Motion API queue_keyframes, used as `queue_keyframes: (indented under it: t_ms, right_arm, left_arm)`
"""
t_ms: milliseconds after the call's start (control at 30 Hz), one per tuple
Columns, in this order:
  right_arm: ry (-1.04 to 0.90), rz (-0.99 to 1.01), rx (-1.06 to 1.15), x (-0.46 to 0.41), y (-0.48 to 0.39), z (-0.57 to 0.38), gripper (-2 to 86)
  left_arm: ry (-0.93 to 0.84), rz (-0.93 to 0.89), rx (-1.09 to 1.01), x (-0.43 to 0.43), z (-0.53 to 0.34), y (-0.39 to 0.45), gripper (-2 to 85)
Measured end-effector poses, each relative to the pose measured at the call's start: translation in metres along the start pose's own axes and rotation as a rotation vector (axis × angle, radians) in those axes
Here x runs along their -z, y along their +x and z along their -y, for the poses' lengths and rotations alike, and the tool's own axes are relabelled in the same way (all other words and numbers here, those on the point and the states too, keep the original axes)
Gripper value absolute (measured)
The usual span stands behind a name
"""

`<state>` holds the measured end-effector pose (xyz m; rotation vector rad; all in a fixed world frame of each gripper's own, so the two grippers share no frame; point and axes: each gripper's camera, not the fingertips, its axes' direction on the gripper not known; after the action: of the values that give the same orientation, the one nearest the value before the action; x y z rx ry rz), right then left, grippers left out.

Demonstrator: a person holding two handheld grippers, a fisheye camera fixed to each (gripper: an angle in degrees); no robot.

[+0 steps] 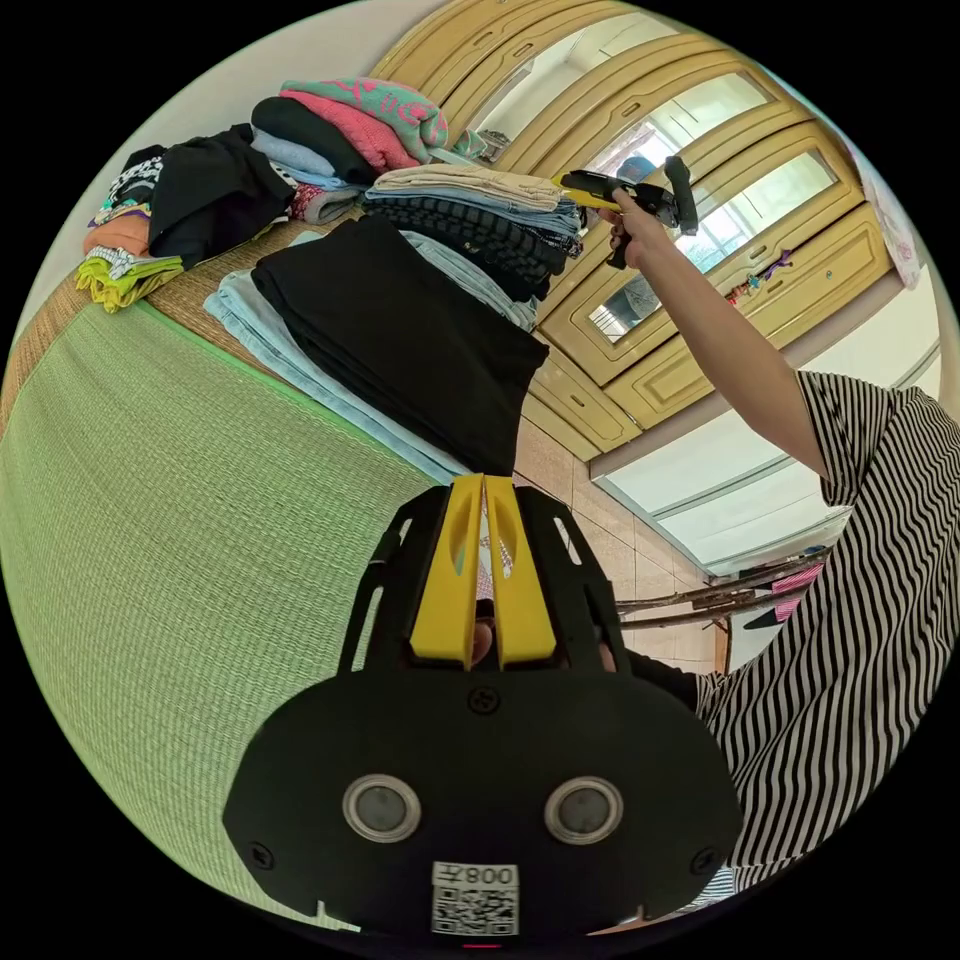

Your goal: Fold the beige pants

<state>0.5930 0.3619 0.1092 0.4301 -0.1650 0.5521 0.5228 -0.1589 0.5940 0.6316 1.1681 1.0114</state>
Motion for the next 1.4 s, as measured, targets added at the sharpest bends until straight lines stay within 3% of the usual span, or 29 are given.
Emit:
queue_keyframes:
  t_ms: [300, 667, 933, 1033, 1200, 1400]
  right_arm:
    - [-0.076, -0.016, -0.083, -0.017, -0.004, 0.001, 8.5]
    - [-0.146, 0.105, -0.218, -0.036, 0.022, -0.001, 7.5]
    - [-0.195, 0.052, -0.23, -0.064, 0.026, -0.005, 6.0]
    - [-0.18, 0.154, -0.264, -0.063, 0.045, -0.017, 4.3]
    - [-0.038, 0.504, -0.372, -0.046, 0.078, -0.048, 2.6]
    - [0.065, 0.755, -0.184, -0.007, 0.03, -0.046, 1.8]
  left_arm:
    - [0.013, -0.007, -0.015, 0.028, 0.058, 0.052, 0.1]
    - [0.032, -0.006, 0.01, 0.083, 0.124, 0.109, 0.2]
    - [0.046, -0.036, 0.018, 0.135, 0.179, 0.168, 0.2]
    - [0.072, -0.052, 0.02, 0.163, 0.197, 0.192, 0.2]
    - [0.096, -0.04, 0.024, 0.217, 0.22, 0.23, 0.1]
    - [0.221, -0.018, 0.082, 0.315, 0.243, 0.277, 0.2]
